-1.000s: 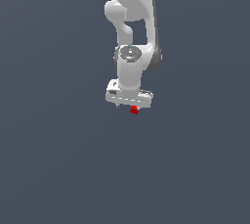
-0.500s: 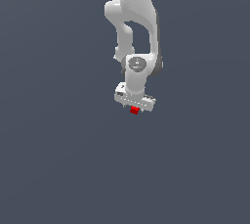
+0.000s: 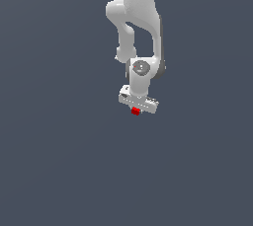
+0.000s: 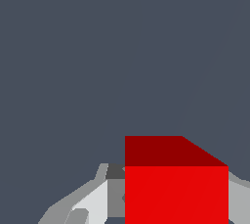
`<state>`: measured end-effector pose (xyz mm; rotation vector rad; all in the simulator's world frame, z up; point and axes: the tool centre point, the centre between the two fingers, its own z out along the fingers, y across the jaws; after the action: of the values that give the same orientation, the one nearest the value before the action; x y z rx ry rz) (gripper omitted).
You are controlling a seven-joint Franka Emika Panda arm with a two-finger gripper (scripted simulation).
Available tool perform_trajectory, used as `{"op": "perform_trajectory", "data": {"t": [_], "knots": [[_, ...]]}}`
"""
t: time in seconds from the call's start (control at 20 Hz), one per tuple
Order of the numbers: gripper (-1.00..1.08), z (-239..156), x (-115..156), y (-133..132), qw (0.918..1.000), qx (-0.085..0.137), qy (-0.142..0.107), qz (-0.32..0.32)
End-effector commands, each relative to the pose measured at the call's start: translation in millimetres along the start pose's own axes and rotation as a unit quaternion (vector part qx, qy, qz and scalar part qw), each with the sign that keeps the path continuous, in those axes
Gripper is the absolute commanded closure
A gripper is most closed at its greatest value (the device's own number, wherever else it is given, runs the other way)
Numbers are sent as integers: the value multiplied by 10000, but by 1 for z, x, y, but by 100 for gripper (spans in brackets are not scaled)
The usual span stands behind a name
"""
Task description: Pick up the red cube and move it to a goal position.
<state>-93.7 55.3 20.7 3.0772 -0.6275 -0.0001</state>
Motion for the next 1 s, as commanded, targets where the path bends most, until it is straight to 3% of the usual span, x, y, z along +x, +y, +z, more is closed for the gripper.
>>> {"op": "perform_trajectory", "data": {"t": [0.0, 0.55, 0.95], "knots": [[108, 0, 0, 0, 10000, 0, 1, 12], [108, -2, 2, 0, 10000, 2, 4, 8], [108, -24, 23, -2, 10000, 2, 4, 8]]}}
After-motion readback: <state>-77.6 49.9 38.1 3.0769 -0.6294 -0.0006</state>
